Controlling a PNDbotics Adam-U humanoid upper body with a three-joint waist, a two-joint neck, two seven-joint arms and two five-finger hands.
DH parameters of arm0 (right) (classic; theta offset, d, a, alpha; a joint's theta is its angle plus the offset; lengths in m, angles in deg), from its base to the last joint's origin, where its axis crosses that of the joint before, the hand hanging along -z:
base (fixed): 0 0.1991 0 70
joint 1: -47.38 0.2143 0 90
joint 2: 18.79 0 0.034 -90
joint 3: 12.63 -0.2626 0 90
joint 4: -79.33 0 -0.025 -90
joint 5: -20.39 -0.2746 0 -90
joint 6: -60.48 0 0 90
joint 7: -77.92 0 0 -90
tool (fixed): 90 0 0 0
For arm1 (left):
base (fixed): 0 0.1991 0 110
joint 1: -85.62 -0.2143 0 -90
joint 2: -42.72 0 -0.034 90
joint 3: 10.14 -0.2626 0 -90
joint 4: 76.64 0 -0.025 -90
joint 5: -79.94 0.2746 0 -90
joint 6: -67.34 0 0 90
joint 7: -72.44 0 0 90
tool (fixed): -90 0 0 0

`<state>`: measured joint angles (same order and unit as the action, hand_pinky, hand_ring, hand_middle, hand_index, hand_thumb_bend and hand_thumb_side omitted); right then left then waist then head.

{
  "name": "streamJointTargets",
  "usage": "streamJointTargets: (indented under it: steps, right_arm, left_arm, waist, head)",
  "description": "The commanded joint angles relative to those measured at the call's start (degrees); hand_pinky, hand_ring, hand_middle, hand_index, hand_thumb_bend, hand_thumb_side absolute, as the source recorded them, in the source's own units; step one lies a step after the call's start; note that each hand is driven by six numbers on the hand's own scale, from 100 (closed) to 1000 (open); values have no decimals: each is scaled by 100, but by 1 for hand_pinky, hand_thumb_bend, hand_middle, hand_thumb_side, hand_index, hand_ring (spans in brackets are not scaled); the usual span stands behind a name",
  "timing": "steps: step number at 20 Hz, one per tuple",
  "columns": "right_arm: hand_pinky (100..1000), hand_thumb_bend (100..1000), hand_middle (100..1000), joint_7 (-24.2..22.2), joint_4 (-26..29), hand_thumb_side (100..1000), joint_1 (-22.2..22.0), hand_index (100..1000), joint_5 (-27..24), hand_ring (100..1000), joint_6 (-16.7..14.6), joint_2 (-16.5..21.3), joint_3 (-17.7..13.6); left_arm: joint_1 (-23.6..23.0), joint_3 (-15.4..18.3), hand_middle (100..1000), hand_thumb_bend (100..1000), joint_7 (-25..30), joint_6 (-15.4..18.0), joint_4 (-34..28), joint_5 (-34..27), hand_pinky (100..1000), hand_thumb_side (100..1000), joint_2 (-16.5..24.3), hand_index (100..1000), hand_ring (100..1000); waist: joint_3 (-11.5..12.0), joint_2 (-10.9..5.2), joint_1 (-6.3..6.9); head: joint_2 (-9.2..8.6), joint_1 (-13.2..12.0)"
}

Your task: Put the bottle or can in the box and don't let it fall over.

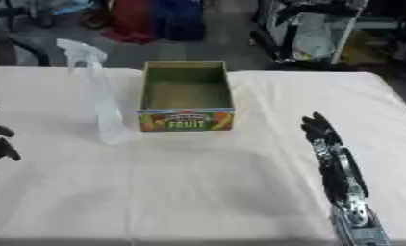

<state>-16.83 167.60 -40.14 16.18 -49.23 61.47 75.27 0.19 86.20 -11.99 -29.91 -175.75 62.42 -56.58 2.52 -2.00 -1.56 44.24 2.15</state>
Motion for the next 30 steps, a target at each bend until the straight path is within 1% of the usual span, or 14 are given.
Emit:
streamJointTargets:
  steps: [1, 2, 3, 4, 5, 6, 7, 8, 9, 12, 15, 19, 24, 30]
  right_arm:
    - [1000, 100, 898, -28, 125, 812, 59, 993, 40, 947, -13, 47, -15]
    - [1000, 100, 898, -31, 123, 813, 58, 993, 39, 947, -13, 46, -14]
    - [1000, 100, 898, -32, 120, 813, 57, 993, 38, 948, -12, 47, -12]
    - [1000, 100, 898, -36, 116, 813, 56, 993, 37, 948, -10, 46, -8]
    - [1000, 100, 899, -41, 114, 814, 57, 993, 35, 948, -11, 45, -3]
    - [1000, 100, 899, -47, 114, 813, 59, 993, 33, 948, -11, 42, 3]
    - [1000, 100, 898, -52, 113, 814, 61, 993, 31, 948, -12, 40, 6]
    - [1000, 100, 899, -55, 112, 814, 62, 993, 29, 948, -11, 39, 7]
    - [1000, 100, 899, -56, 108, 815, 62, 993, 26, 948, -10, 39, 8]
    - [1000, 100, 899, -60, 103, 817, 70, 993, 20, 948, -10, 36, 14]
    - [1000, 100, 899, -65, 102, 818, 75, 993, 14, 948, -9, 34, 18]
    - [1000, 100, 899, -79, 106, 818, 95, 993, 8, 948, -8, 28, 27]
    - [1000, 100, 899, -91, 111, 816, 117, 993, 5, 948, -7, 17, 35]
    - [1000, 100, 899, -106, 112, 816, 132, 993, -2, 948, -4, 5, 48]
  left_arm:
    - [200, -67, 292, 574, 31, -64, 118, -1244, 129, 1000, -25, 901, 164]
    - [273, -97, 246, 584, -10, -76, 206, -1788, 103, 1000, -24, 909, 124]
    - [354, -133, 201, 630, -69, -69, 291, -2314, 100, 1000, -16, 922, 100]
    - [450, -187, 184, 666, -138, -67, 392, -2846, 100, 1000, -4, 928, 100]
    - [540, -234, 142, 766, -198, -58, 484, -3323, 100, 1000, 1, 948, 100]
    - [645, -285, 140, 779, -246, -45, 584, -3802, 100, 1000, -5, 950, 100]
    - [747, -341, 134, 867, -266, -45, 676, -4238, 100, 1000, -6, 975, 100]
    - [836, -393, 134, 870, -254, -63, 756, -4602, 100, 1000, 2, 979, 100]
    - [920, -439, 129, 895, -218, -94, 822, -4894, 100, 1000, 3, 1000, 100]
    - [1192, -540, 130, 905, -89, -236, 1035, -5605, 100, 1000, -28, 1000, 100]
    - [1355, -594, 127, 893, -97, -330, 1174, -5944, 100, 1000, -74, 1000, 100]
    - [1563, -687, 131, 879, -351, -457, 1325, -6218, 100, 1000, -201, 1000, 100]
    - [1703, -729, 140, 873, -516, -524, 1390, -6311, 100, 1000, -247, 1000, 100]
    - [1905, -732, 140, 869, -571, -532, 1446, -6351, 100, 1000, -255, 1000, 100]
  waist:
    - [-10, -30, 6]
    - [-16, -33, 7]
    - [-22, -35, 7]
    - [-30, -37, 8]
    - [-39, -38, 8]
    - [-49, -38, 8]
    - [-62, -38, 9]
    - [-72, -37, 10]
    - [-85, -35, 12]
    - [-123, -27, 17]
    - [-149, -20, 21]
    - [-198, -4, 28]
    - [-252, 5, 30]
    - [-298, 7, 24]
  head:
    - [-12, -5]
    - [-12, -8]
    - [-12, -15]
    - [-12, -21]
    - [-12, -27]
    - [-12, -30]
    - [-12, -32]
    - [-12, -34]
    - [-12, -38]
    - [-12, -33]
    - [-12, -32]
    - [-12, -28]
    - [-12, -33]
    - [-12, -42]
